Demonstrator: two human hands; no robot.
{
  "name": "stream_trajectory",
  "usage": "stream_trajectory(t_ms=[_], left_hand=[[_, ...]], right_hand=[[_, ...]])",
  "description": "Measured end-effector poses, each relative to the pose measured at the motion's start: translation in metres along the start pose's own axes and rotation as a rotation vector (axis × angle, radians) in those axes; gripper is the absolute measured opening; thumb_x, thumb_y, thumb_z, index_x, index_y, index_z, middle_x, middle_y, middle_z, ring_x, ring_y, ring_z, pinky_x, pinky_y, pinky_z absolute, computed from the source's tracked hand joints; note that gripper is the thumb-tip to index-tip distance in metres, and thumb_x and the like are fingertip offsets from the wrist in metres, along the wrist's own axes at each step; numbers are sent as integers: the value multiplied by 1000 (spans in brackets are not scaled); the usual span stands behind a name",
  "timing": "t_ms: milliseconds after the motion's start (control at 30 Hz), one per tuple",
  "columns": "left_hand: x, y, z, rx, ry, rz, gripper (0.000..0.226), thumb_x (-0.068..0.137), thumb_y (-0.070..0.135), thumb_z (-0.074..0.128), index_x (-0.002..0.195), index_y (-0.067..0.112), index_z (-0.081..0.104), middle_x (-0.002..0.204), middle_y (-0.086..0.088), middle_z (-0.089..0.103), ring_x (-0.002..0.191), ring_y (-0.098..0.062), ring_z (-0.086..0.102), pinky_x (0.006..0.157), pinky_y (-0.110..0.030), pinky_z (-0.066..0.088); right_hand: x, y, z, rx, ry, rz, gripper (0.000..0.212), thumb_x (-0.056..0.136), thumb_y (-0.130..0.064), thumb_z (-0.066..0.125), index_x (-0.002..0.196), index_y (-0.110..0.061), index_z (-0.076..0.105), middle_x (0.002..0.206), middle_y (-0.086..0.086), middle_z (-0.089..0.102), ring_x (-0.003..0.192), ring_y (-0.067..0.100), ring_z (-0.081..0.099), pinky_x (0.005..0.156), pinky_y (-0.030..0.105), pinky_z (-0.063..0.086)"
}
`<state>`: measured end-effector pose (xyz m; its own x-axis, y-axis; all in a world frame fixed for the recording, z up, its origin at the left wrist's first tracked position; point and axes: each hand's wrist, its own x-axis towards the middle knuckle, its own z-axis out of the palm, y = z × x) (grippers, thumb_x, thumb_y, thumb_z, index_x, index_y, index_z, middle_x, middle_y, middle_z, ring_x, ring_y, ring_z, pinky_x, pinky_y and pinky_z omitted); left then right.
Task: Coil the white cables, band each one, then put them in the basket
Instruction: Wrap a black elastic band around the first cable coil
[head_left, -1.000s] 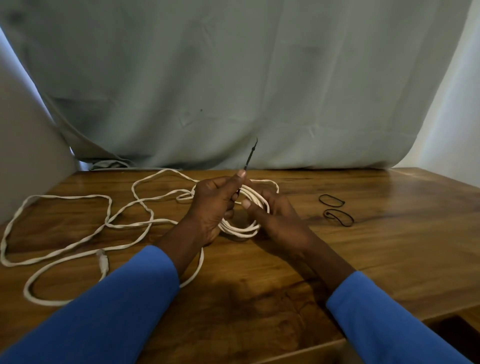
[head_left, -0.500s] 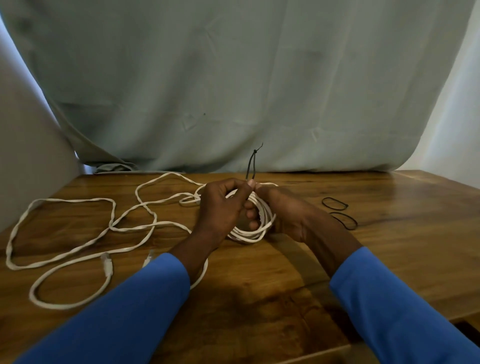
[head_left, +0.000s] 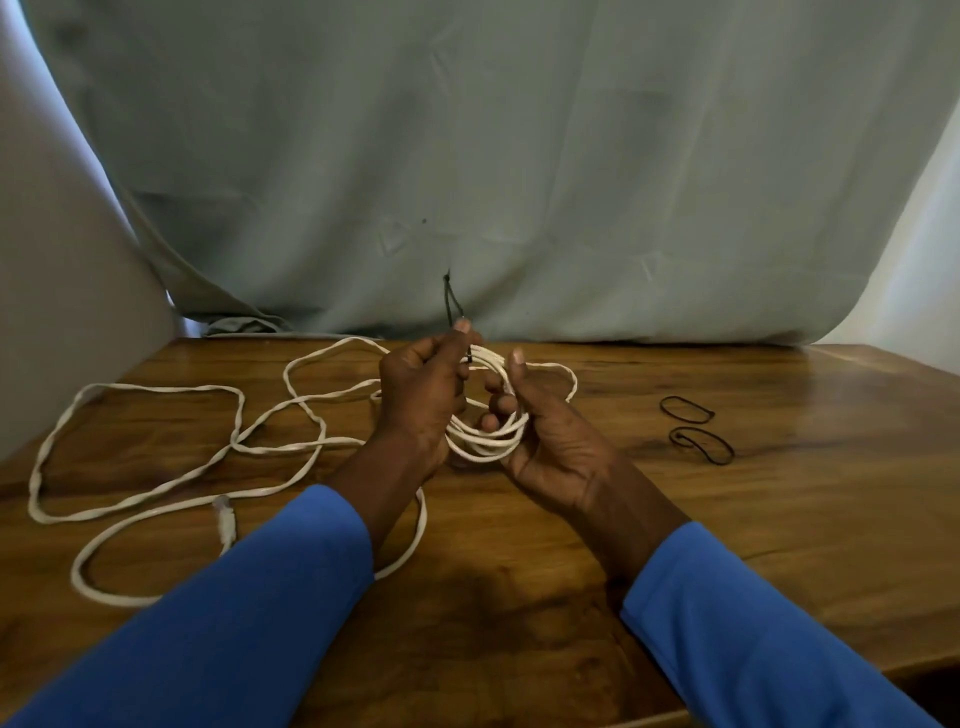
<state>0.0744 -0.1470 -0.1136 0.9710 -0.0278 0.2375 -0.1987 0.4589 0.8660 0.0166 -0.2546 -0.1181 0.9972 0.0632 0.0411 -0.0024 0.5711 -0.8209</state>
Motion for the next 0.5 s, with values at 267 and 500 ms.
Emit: stream_trajectory(t_ms=[267, 500], left_hand=[[-10, -6, 6, 166, -4, 113, 27, 100, 29, 66, 74, 21, 70, 57, 4, 56, 45, -7, 43, 44, -22, 37], [-6, 0, -2, 209, -165, 44, 31, 103, 23, 60, 78, 14, 76, 70, -6, 72, 59, -13, 65, 58, -25, 54]], right_hand=[[9, -1, -6, 69, 158, -13, 52, 104, -49, 44, 64, -16, 51, 40, -7, 31, 32, 6, 26, 46, 24, 31], [15, -3, -17, -120, 346, -54, 56, 99, -49, 59, 52, -22, 45, 50, -2, 35, 37, 11, 31, 34, 18, 25]])
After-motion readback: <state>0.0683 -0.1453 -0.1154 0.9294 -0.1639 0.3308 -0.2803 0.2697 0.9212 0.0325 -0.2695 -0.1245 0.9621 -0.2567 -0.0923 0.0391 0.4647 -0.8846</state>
